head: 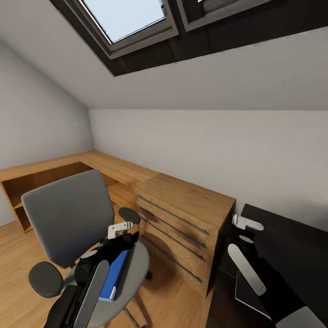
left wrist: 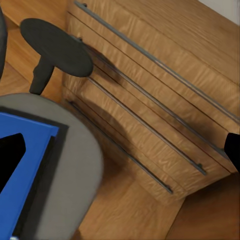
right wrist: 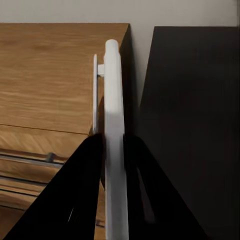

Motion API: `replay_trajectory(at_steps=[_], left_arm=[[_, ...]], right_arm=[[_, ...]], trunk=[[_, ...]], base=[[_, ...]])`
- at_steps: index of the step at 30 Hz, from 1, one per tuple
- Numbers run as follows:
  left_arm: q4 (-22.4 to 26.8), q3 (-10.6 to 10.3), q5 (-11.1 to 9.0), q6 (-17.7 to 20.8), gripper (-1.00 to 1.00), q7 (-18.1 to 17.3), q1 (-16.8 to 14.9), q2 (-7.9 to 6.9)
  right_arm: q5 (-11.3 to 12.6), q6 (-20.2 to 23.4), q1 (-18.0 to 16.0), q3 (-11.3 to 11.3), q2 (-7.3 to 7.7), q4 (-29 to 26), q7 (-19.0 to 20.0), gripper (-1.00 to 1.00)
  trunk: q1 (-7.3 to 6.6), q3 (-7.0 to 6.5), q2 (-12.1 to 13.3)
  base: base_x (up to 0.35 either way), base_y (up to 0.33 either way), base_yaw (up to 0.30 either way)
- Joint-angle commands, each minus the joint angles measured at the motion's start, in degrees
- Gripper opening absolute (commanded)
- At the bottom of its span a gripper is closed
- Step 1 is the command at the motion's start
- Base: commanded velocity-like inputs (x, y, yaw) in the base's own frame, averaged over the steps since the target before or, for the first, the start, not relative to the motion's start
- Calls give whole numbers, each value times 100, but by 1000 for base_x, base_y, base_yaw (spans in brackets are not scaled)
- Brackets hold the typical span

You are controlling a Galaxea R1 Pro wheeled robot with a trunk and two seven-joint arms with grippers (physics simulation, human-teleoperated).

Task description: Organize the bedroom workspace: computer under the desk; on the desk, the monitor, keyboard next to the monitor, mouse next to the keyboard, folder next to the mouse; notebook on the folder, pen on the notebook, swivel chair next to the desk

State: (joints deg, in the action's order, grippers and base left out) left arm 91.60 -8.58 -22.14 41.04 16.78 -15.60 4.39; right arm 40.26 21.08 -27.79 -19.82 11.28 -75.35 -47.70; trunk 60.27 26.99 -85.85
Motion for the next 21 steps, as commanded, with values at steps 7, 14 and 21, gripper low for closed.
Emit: replay_trajectory(at_steps=[7, 14, 21], left_arm=[[7, -3, -58, 18, 100, 54, -4, 0], [7, -3, -62, 18, 100, 54, -4, 2], [29, 3, -56, 18, 100, 54, -4, -6]], right_arm=[[43, 50, -9, 670, -1, 566, 209, -100], [14, 79, -120, 1385, 101, 1435, 927, -100], [11, 81, -2312, 1431, 317, 4823, 2088, -100]], trunk=[[0, 7, -4], [0, 7, -4], [0, 7, -4]], base=[[0, 0, -21], [0, 0, -1], [0, 0, 0]])
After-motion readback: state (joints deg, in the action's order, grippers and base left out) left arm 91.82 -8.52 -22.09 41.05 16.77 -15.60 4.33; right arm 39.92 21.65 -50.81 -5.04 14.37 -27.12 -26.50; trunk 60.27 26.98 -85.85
